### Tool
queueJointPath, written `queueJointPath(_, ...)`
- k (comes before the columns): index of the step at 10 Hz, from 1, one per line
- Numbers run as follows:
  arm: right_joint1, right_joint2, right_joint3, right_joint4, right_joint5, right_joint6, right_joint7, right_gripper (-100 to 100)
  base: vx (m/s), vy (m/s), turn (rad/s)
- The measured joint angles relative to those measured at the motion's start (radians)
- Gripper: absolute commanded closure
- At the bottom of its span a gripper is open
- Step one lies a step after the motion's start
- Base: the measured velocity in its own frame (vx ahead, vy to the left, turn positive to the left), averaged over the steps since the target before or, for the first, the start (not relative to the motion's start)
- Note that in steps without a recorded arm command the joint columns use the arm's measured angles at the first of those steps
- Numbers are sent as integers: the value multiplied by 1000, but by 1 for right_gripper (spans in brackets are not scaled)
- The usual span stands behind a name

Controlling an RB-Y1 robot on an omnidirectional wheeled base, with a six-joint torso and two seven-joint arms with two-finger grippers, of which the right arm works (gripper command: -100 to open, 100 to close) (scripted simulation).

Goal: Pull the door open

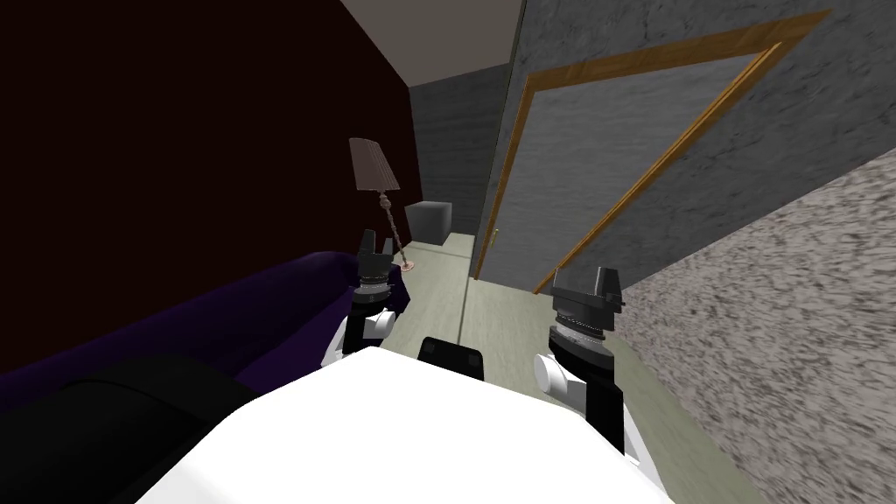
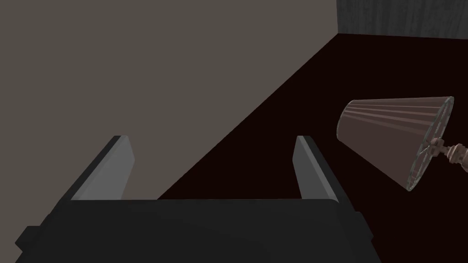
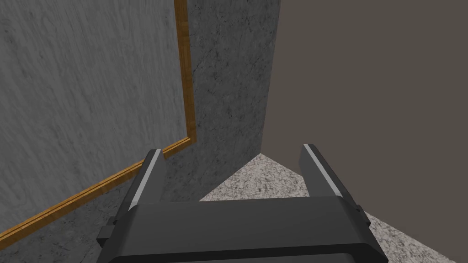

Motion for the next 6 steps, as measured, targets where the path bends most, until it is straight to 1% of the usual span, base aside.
queueJointPath(1, -1, -2, -2, 18, -9, -7, -14, -100, 62, -27, 123)
queueJointPath(2, -13, -5, -7, 40, -18, -8, -27, -100, 63, -29, 115)
queueJointPath(3, -20, -10, -14, 60, -29, -10, -42, -100, 73, -26, 156)
queueJointPath(4, -20, -13, -18, 80, -40, -16, -59, -100, 76, -27, 166)
queueJointPath(6, -33, -16, -24, 123, -60, -23, -90, -100, 75, -46, 162)
